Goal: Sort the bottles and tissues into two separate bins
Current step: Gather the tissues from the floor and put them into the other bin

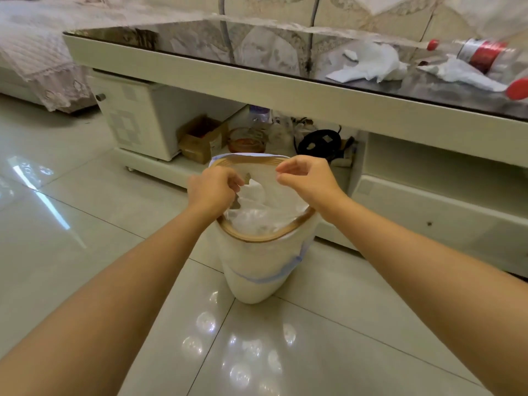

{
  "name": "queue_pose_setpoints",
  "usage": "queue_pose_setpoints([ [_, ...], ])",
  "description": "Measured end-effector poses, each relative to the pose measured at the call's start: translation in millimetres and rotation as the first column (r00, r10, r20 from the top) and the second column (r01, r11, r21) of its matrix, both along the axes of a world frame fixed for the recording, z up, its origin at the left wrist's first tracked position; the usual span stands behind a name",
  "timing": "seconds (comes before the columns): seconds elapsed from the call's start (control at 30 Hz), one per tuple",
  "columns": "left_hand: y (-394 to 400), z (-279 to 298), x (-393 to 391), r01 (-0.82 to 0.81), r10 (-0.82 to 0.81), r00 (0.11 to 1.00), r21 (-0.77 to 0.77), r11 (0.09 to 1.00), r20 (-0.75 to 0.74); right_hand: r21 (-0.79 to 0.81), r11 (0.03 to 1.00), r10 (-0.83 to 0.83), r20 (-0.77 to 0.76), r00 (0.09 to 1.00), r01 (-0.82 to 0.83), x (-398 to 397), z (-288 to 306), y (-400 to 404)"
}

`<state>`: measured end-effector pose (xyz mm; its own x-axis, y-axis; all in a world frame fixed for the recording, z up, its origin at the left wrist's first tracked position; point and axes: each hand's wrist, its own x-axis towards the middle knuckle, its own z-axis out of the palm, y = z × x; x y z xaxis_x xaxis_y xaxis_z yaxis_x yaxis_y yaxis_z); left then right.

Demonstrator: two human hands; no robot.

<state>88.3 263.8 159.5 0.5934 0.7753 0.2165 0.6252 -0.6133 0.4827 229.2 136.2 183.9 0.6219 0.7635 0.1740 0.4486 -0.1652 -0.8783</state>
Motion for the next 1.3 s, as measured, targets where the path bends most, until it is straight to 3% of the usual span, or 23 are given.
queue_pose_setpoints([
  [0.2, -29.7, 7.3, -7.8, 0.029, -0.026, 0.990, -0.017, 0.999, 0.139, 0.099, 0.994, 0.054, -0.083, 0.995, -0.046, -32.6, -2.5, -55.6],
  [0.37, -102.9, 13.3, -24.7, 0.254, -0.253, 0.934, 0.030, 0.967, 0.254, 0.092, 0.991, 0.108, -0.118, 0.987, -0.098, -55.1, -19.3, -126.9],
  [0.47, -153.5, -1.2, -45.2, 0.391, -0.433, 0.885, 0.228, 0.892, 0.173, -0.039, 0.986, 0.158, -0.076, 0.984, -0.162, -67.8, -44.2, -177.1],
  [0.57, -190.6, -32.2, -61.6, 0.454, -0.493, 0.870, 0.361, 0.815, 0.021, -0.237, 0.948, 0.203, -0.054, 0.978, -0.211, -77.9, -73.5, -225.0],
  [0.73, -228.9, -85.9, -70.5, 0.526, -0.525, 0.850, 0.124, 0.841, -0.044, -0.352, 0.904, 0.203, -0.144, 0.969, -0.242, -90.4, -113.2, -283.0],
  [0.93, -263.1, -130.6, -77.2, 0.522, -0.528, 0.813, -0.095, 0.847, -0.245, -0.406, 0.872, 0.212, -0.193, 0.958, -0.275, -97.7, -150.4, -336.7],
  [1.03, -281.8, -152.1, -84.6, 0.473, -0.529, 0.759, -0.236, 0.849, -0.380, -0.476, 0.824, 0.257, -0.173, 0.951, -0.309, -96.9, -167.5, -361.0],
  [1.17, -307.1, -180.4, -98.6, 0.288, -0.481, 0.678, -0.402, 0.869, -0.556, -0.613, 0.701, 0.383, -0.109, 0.917, -0.366, -95.5, -186.9, -385.8],
  [1.3, -323.3, -197.9, -108.0, 0.294, -0.485, 0.550, -0.386, 0.875, -0.680, -0.694, 0.596, 0.443, -0.134, 0.886, -0.403, -94.5, -199.0, -396.9],
])
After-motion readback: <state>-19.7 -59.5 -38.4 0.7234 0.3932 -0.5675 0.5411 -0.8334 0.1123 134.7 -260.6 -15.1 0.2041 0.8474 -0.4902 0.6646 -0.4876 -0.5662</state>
